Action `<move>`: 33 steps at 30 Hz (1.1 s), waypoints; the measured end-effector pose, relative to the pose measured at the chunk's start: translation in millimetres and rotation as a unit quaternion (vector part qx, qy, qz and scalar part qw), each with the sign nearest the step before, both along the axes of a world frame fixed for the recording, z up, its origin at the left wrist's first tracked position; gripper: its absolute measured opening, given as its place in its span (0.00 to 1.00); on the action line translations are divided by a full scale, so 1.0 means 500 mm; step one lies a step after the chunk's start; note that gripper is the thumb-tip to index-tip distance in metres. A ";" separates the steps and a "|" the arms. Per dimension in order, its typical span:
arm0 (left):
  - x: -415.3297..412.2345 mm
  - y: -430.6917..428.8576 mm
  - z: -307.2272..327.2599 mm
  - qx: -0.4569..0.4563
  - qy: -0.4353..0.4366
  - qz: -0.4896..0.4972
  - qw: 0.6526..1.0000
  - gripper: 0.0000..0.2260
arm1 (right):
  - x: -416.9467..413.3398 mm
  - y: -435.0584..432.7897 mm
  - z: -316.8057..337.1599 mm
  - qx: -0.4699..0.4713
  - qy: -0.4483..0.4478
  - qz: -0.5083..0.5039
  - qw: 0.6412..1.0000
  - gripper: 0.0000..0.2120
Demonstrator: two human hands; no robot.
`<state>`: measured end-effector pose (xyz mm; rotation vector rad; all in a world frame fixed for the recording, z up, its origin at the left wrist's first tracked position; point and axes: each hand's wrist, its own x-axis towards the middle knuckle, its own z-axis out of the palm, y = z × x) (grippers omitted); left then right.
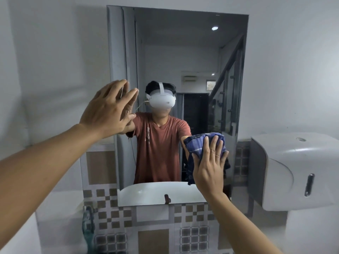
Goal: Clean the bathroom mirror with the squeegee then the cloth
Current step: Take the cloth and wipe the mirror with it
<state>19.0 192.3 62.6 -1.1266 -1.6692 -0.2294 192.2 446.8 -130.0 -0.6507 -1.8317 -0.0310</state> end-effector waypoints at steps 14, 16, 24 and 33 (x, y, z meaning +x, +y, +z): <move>-0.017 0.006 0.012 -0.020 -0.023 0.020 0.999 0.35 | -0.145 -0.150 0.061 0.266 -0.141 0.079 0.950 0.25; -0.017 0.004 0.014 -0.023 -0.022 0.021 0.999 0.35 | -0.164 -0.176 0.063 0.296 -0.168 0.092 0.936 0.25; -0.020 0.000 0.017 -0.028 -0.017 0.022 0.999 0.35 | -0.222 -0.236 0.027 0.346 -0.212 0.129 0.905 0.24; -0.024 0.005 0.000 -0.015 -0.015 0.010 1.000 0.35 | -0.164 -0.187 -0.033 0.402 -0.271 0.120 0.866 0.26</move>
